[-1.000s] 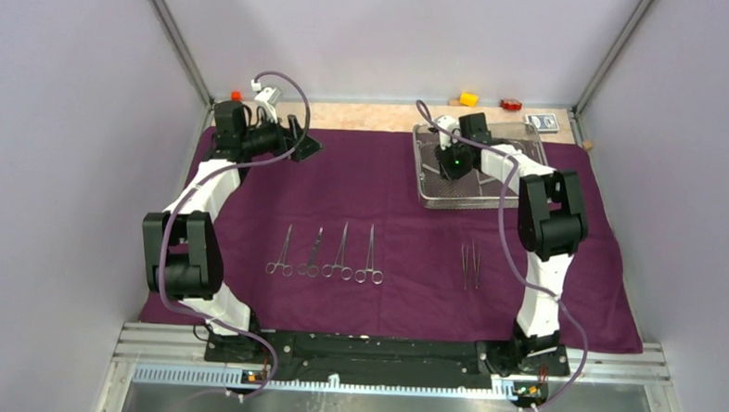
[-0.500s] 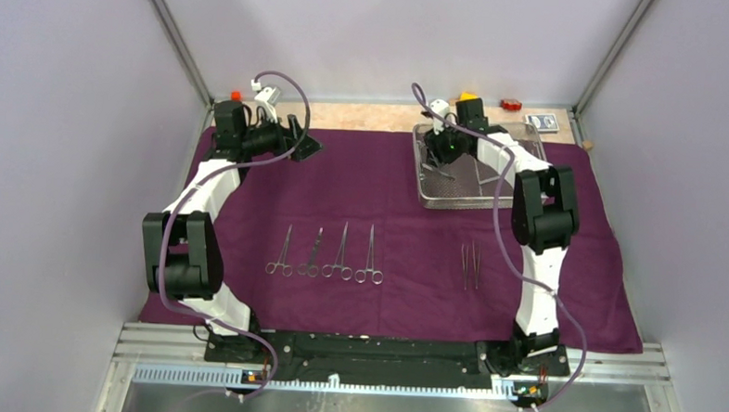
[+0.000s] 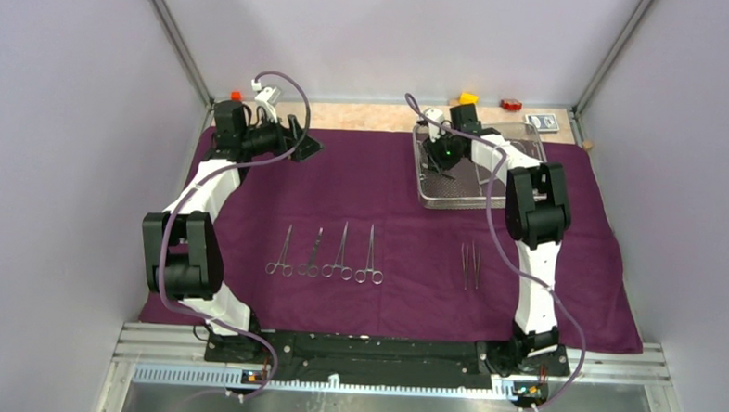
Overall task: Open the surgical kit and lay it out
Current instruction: Adjust the medical item in the container.
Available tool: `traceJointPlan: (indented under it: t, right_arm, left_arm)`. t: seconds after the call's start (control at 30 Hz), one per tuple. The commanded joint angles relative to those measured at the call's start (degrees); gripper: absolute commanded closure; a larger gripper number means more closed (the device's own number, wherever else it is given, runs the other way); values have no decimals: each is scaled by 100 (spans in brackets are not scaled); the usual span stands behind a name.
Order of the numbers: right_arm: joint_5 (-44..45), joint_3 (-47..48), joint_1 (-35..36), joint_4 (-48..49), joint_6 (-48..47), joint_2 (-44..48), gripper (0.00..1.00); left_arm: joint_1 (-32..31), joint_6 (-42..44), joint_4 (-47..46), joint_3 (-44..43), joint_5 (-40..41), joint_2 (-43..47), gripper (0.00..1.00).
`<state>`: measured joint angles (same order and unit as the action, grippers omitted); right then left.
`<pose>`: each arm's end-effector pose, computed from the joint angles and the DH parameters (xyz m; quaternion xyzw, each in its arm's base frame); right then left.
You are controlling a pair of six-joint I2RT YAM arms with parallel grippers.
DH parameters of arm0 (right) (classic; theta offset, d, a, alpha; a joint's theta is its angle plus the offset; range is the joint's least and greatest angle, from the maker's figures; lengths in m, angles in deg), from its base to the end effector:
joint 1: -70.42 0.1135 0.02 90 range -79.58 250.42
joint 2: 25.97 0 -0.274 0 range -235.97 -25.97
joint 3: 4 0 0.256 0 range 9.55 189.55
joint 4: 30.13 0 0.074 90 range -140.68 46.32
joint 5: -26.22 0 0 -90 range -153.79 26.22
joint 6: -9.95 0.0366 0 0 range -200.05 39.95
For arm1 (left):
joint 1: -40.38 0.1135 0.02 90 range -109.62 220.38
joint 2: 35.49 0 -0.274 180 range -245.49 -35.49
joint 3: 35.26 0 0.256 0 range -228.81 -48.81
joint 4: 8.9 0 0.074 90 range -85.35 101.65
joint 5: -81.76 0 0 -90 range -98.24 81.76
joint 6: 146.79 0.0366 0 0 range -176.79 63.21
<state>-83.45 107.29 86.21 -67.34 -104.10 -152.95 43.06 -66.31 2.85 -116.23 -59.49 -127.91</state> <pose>0.4746 0.1470 0.1766 -0.3693 0.8597 0.1389 0.3243 0.3725 -0.0111 0.2983 0.1567 0.7738 -0.3900 0.4739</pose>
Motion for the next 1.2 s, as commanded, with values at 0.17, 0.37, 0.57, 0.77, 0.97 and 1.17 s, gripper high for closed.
traceJointPlan:
  t: [0.17,0.37,0.57,0.77,0.97,1.17]
  right_arm:
    - [869,-321,39,470,27,262,92]
    - [1025,-387,-99,561,189,507,100]
    - [1158,-462,-233,585,234,688,100]
    - [694,-485,-347,542,246,771,100]
    - [-482,-485,-341,643,5,839,80]
    - [-1156,-91,-340,192,-705,602,55]
  left_arm:
    - [-1,-70,-217,-277,-141,-1,1]
    - [4,-41,-92,-412,-113,-67,1]
    - [-1,-17,-14,-527,-79,-109,1]
    - [-4,-15,-4,-536,-84,-122,1]
    - [2,0,25,-534,-96,-119,1]
    - [2,76,56,-499,-65,-55,1]
